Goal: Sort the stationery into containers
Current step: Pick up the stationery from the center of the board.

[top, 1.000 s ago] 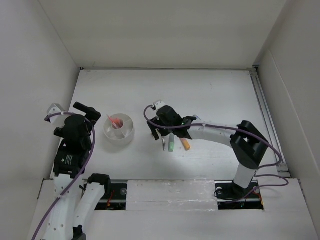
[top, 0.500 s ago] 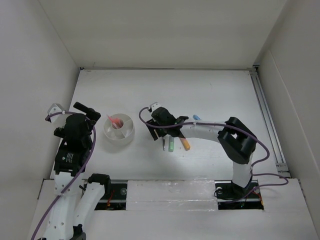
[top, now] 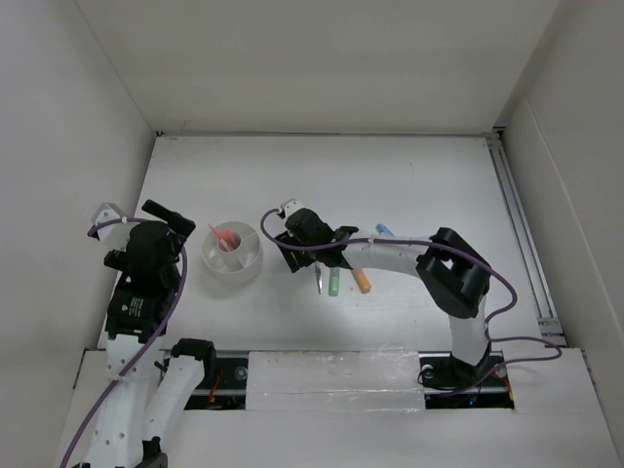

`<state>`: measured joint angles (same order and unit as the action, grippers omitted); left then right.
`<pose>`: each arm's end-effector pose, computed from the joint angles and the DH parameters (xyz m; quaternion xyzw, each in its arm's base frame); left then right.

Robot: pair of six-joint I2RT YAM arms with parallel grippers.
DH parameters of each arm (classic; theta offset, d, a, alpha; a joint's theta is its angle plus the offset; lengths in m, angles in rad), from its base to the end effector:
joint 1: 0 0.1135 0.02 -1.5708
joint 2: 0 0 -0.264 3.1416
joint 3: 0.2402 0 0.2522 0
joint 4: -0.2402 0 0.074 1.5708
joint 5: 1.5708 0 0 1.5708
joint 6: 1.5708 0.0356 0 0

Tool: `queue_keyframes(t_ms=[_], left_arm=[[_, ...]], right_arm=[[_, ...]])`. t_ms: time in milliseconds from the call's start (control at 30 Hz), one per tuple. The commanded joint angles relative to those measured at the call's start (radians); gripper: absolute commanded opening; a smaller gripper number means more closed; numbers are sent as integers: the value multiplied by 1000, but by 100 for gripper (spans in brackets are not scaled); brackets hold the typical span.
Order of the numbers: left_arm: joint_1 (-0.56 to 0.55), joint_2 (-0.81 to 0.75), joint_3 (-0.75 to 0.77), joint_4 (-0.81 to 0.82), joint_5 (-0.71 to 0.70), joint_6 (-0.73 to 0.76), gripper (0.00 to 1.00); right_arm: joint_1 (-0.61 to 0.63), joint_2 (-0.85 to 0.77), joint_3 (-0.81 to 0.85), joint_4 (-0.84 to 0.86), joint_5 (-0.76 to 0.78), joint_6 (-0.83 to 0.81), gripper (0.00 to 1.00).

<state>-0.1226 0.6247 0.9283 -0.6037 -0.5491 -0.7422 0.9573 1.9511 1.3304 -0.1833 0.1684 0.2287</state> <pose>0.1227 0.0036 0.3675 -0.3894 0.6888 -0.0412 0.6101 0.2512 0.3464 0.1864 -0.2999 0.8747 0.1436 0.3527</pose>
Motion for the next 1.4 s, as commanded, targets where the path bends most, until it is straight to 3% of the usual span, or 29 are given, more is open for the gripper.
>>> queue_keyframes(t_ms=[0, 667, 1133, 1367], left_arm=[[3, 6, 30, 21, -3, 0, 100], [3, 6, 30, 21, 6, 0, 100], [3, 6, 30, 21, 6, 0, 100], [3, 6, 30, 21, 6, 0, 100]], right_arm=[[8, 26, 47, 33, -13, 14, 67], [8, 89, 16, 21, -23, 73, 67], [8, 94, -13, -34, -13, 92, 55], [8, 65, -69, -16, -12, 112, 59]])
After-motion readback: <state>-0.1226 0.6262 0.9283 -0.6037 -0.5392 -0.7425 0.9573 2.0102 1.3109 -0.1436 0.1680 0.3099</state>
